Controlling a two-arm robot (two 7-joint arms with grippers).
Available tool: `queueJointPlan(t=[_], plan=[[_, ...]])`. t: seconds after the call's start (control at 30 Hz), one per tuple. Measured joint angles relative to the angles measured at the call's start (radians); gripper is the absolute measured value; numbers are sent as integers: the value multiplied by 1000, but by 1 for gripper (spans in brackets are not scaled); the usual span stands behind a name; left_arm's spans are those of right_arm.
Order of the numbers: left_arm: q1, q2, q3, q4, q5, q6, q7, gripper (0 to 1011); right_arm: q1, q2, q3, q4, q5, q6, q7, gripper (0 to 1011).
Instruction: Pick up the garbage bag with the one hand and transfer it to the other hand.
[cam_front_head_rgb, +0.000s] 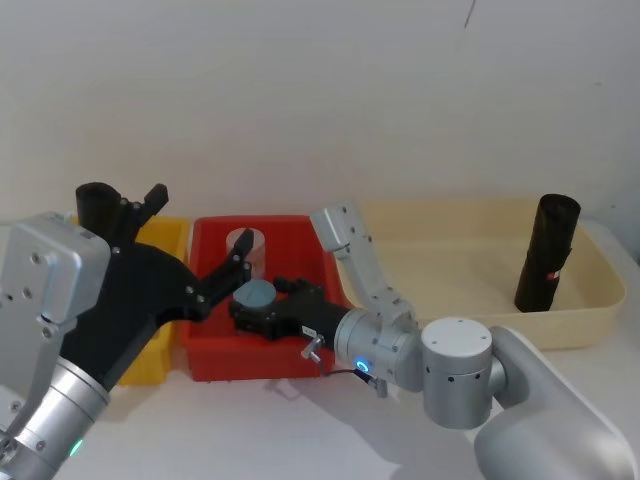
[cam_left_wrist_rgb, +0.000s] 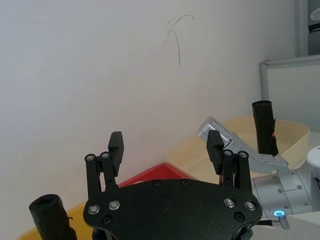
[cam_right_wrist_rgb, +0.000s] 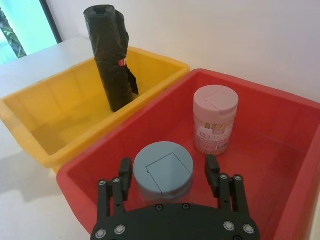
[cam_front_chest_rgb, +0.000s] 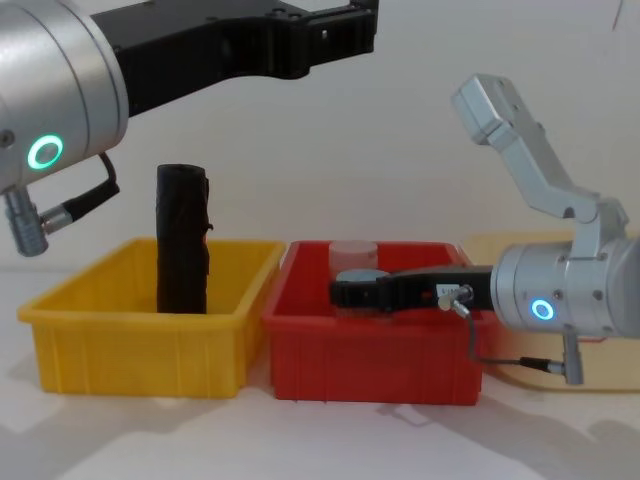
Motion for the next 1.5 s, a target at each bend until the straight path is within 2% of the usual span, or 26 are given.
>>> queueJointPlan(t=[0.27, 0.3, 0.37, 0.6, 1.03, 1.23, 1.5], plan=[[0, 0, 0, 0, 0, 0, 0, 1001, 4, -3, -5, 5, -2, 0, -13, 716], [0, 0, 0, 0, 0, 0, 0, 1001, 5, -4, -5, 5, -1, 0, -14, 667], [0, 0, 0, 0, 0, 0, 0, 1002, 4, -4, -4, 1, 3, 0, -17, 651], [0, 0, 0, 0, 0, 0, 0, 1001, -1, -4, 12, -29, 26, 4, -25, 650], [0, 0, 0, 0, 0, 0, 0, 1001, -22, 15, 82, -147, 67, 2, -78, 650], [0, 0, 0, 0, 0, 0, 0, 1001, -29, 31, 116, -180, 68, -5, -117, 650], [0, 0, 0, 0, 0, 0, 0, 1001, -32, 51, 151, -189, 52, -10, -166, 651]])
